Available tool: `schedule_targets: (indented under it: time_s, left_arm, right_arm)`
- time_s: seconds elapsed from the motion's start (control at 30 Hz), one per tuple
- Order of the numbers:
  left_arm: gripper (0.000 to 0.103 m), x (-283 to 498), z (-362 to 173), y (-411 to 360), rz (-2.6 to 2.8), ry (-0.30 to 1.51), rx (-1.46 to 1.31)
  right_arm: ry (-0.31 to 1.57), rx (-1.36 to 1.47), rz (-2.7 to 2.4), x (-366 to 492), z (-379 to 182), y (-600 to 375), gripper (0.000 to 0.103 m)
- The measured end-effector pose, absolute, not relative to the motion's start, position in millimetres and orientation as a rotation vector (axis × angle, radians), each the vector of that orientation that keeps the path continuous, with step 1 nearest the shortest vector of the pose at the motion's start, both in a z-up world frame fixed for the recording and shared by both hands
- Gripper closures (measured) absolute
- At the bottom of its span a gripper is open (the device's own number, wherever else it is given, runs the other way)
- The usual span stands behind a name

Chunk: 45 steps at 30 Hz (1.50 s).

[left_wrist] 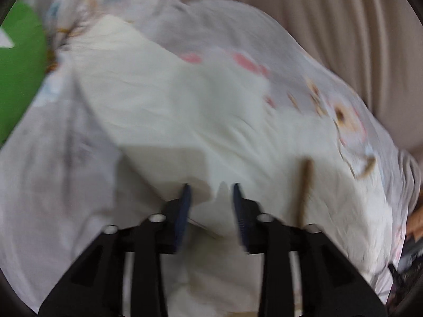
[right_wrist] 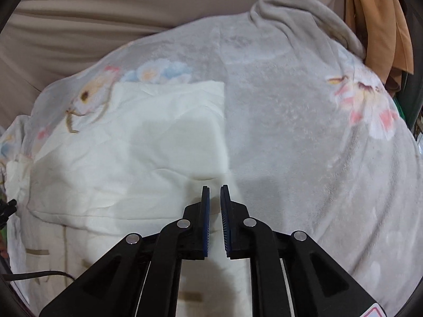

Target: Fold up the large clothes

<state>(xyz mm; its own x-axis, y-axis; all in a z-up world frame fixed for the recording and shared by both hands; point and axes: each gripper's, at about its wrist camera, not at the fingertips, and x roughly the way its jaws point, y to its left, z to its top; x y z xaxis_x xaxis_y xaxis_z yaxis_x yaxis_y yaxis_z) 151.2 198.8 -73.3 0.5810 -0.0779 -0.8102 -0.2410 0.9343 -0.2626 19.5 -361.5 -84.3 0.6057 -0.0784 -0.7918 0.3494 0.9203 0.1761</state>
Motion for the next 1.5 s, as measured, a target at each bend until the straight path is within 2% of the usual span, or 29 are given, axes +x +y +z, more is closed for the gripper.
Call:
schedule_targets:
  time_s: [0.03, 0.1, 0.33, 0.37, 0.4, 0.5, 0.67, 0.8, 0.9, 1.0, 1.13, 1.23, 1.3, 1.43, 1.5]
  left_arm:
    - [0.052, 155.4, -69.3, 219.4, 0.139, 0.934, -0.379]
    - [0.035, 171.2, -65.1, 264.3, 0.208, 0.901, -0.419]
    - [0.035, 233.2, -109.1, 377.6, 0.393, 0.900, -0.702]
    - [0.045, 238.2, -115.1, 383.5, 0.396, 0.898, -0.734]
    - [0.062, 240.1, -118.5, 386.4, 0.385, 0.892, -0.762]
    - [0.094, 246.9, -107.0, 379.8, 0.349, 0.867, -0.737]
    - [0.098, 243.4, -13.7, 311.0, 0.185, 0.711, -0.501]
    - [0.098, 219.2, 67.1, 200.0, -0.075, 0.606, -0.311]
    - [0.098, 186.4, 94.4, 92.1, -0.298, 0.589, -0.170]
    - [0.093, 146.5, 67.7, -17.0, -0.517, 0.700, -0.071]
    - [0.091, 95.7, -32.3, -115.1, -0.590, 0.973, 0.089]
    - [0.091, 64.4, -63.5, -107.5, -0.562, 1.063, 0.047]
    - [0.078, 52.6, -60.5, -78.7, -0.532, 1.070, -0.019]
    - [0.068, 59.3, -41.9, -7.3, -0.375, 1.008, -0.054]
    - [0.067, 73.4, -42.7, 33.6, -0.262, 1.008, -0.070]
  right_arm:
    - [0.882, 0.333, -0.236, 16.5, -78.7, -352.7, 0.091]
    - [0.878, 0.337, -0.178, 11.7, -69.9, -323.0, 0.091]
    - [0.959, 0.271, 0.032, 5.4, -65.3, -204.6, 0.087]
    - [0.976, 0.253, 0.056, 4.5, -67.1, -190.3, 0.086]
    - [0.986, 0.235, 0.068, 3.5, -67.6, -179.2, 0.084]
    - [1.007, 0.202, 0.094, 0.5, -68.7, -159.1, 0.082]
    - [1.013, 0.218, 0.104, -1.1, -68.9, -155.5, 0.081]
    - [0.992, 0.225, 0.125, -4.6, -64.4, -153.2, 0.081]
    - [0.971, 0.228, 0.131, -12.3, -60.8, -158.3, 0.080]
    - [0.958, 0.241, 0.107, -25.6, -61.3, -172.5, 0.077]
    - [0.949, 0.254, 0.051, -51.5, -65.3, -202.5, 0.073]
    - [0.949, 0.256, -0.006, -71.6, -68.8, -228.6, 0.072]
    - [0.937, 0.269, -0.042, -79.1, -68.1, -246.5, 0.067]
    - [0.887, 0.236, -0.057, -63.7, -54.9, -257.4, 0.066]
    - [0.841, 0.180, -0.019, -40.8, -41.7, -248.8, 0.058]
